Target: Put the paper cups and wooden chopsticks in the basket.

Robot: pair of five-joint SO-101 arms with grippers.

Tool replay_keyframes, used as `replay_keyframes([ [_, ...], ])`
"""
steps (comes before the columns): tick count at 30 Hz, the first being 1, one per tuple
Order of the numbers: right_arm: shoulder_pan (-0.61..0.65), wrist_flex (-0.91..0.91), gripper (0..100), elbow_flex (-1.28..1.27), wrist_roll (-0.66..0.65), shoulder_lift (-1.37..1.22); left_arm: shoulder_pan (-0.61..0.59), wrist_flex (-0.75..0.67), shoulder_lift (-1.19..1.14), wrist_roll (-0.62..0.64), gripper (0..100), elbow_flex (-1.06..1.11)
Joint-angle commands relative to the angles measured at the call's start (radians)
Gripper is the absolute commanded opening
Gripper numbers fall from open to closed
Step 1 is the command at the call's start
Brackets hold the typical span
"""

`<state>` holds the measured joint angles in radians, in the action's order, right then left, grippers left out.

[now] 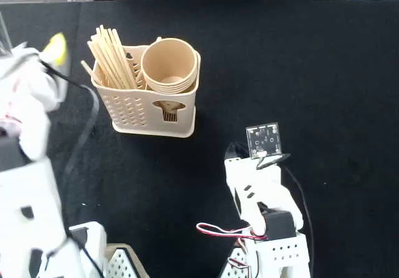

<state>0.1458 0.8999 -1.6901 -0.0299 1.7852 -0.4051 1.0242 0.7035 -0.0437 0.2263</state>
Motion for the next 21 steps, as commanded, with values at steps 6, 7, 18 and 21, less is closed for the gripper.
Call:
replay_keyframes([
  [6,-0.012,0.0,1.5,0.001,-0.012,0.012,-0.28,0.195,-0.514,-0.264,21,-0.288],
  [7,-0.012,0.0,1.5,0.001,-0.012,0.012,-0.298,0.195,-0.577,-0.284,21,-0.318],
  [18,-0.012,0.002,1.5,0.001,-0.012,0.012,-0.332,0.201,-1.304,-0.348,21,-0.881],
  [21,-0.012,0.002,1.5,0.001,-0.012,0.012,-0.318,0.213,-1.464,-0.345,21,-1.081],
])
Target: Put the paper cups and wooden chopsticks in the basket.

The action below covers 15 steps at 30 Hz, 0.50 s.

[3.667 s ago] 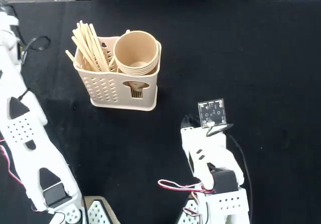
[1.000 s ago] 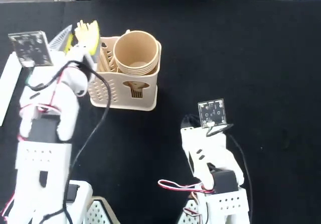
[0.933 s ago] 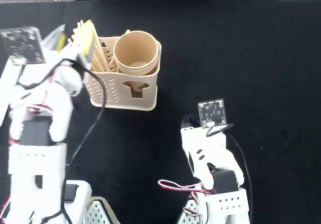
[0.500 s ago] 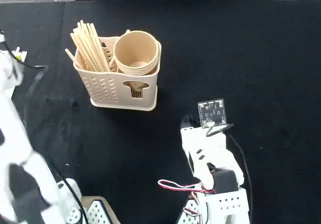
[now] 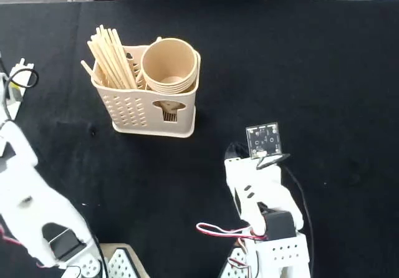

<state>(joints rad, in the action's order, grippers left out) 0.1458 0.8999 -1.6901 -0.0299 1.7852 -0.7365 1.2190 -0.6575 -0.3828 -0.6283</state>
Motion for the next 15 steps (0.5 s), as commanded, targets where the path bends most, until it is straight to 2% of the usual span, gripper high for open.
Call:
replay_keyframes([
  [1,-0.012,0.002,1.5,0.001,-0.012,0.012,0.016,0.034,-0.15,-0.006,21,-0.294],
  [6,-0.012,0.002,1.5,0.001,-0.012,0.012,0.015,0.066,-0.371,0.087,21,-0.622],
  [13,-0.012,0.002,1.5,0.001,-0.012,0.012,0.061,0.071,-0.64,0.095,21,-1.023],
  [15,-0.012,0.002,1.5,0.001,-0.012,0.01,0.068,0.061,-0.68,0.091,21,-1.036],
])
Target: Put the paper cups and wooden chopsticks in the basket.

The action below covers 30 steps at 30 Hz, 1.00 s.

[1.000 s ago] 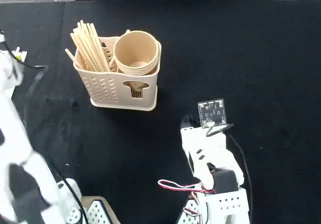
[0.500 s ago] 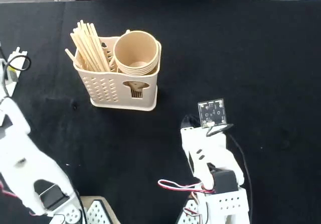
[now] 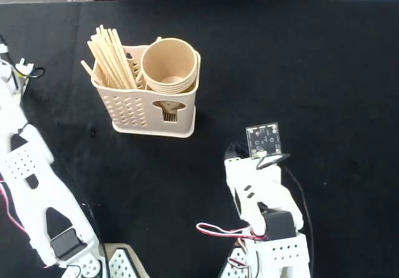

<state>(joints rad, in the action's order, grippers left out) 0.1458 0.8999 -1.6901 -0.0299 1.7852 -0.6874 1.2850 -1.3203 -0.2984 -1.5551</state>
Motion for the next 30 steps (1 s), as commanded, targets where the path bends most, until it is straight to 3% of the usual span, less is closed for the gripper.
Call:
replay_keyframes([
  [1,-0.012,0.002,1.5,0.001,-0.012,0.01,0.025,-0.005,-0.018,0.003,21,-0.101],
  [10,-0.012,0.002,1.5,0.001,-0.012,0.01,0.016,0.003,-0.021,0.002,21,-0.079],
  [15,-0.012,0.002,1.4,0.001,-0.012,0.01,0.005,-0.005,-0.012,-0.083,21,0.073],
  [20,-0.012,0.002,1.4,0.001,-0.012,0.01,0.001,-0.017,-0.021,-0.091,20,0.177],
  [26,-0.012,0.002,1.4,0.001,-0.012,0.01,0.008,-0.009,-0.021,-0.221,4,0.225],
  [30,-0.012,0.002,1.4,0.001,-0.012,0.01,0.001,-0.009,-0.021,-0.236,3,0.249],
])
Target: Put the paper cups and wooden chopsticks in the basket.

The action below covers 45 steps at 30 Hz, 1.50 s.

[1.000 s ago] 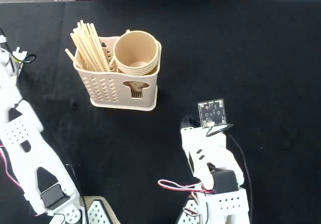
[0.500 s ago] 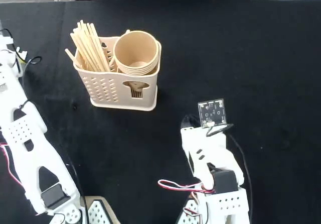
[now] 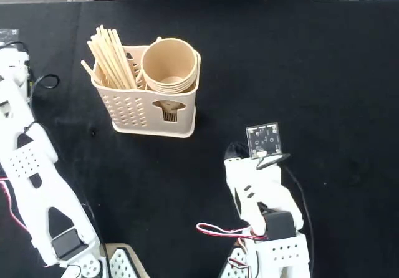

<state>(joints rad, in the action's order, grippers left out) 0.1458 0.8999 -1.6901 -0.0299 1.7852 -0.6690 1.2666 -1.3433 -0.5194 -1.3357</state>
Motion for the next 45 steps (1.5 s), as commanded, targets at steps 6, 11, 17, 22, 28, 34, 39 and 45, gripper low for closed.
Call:
replay_keyframes([
  [6,-0.012,0.002,1.4,0.001,-0.012,0.01,-0.007,0.124,0.014,-0.017,3,-0.022],
  [11,-0.012,0.002,1.4,0.001,-0.012,0.01,0.022,0.331,0.012,-0.009,3,-0.277],
  [17,-0.012,0.002,1.4,0.001,-0.012,0.01,0.079,0.489,0.147,-0.006,3,-0.328],
  [22,-0.012,0.002,1.5,0.001,-0.012,0.01,0.101,0.496,0.27,0.097,3,-0.328],
  [28,-0.012,0.002,1.5,0.001,-0.012,0.01,0.11,0.497,0.39,0.203,3,-0.329],
  [34,-0.012,0.002,1.5,0.001,-0.012,0.01,0.127,0.499,0.477,0.31,3,-0.328],
  [39,-0.012,0.002,1.5,0.001,-0.012,0.012,0.143,0.499,0.562,0.39,3,-0.329],
  [45,-0.012,0.0,1.5,0.001,-0.012,0.012,0.148,0.499,0.726,0.463,3,-0.328],
])
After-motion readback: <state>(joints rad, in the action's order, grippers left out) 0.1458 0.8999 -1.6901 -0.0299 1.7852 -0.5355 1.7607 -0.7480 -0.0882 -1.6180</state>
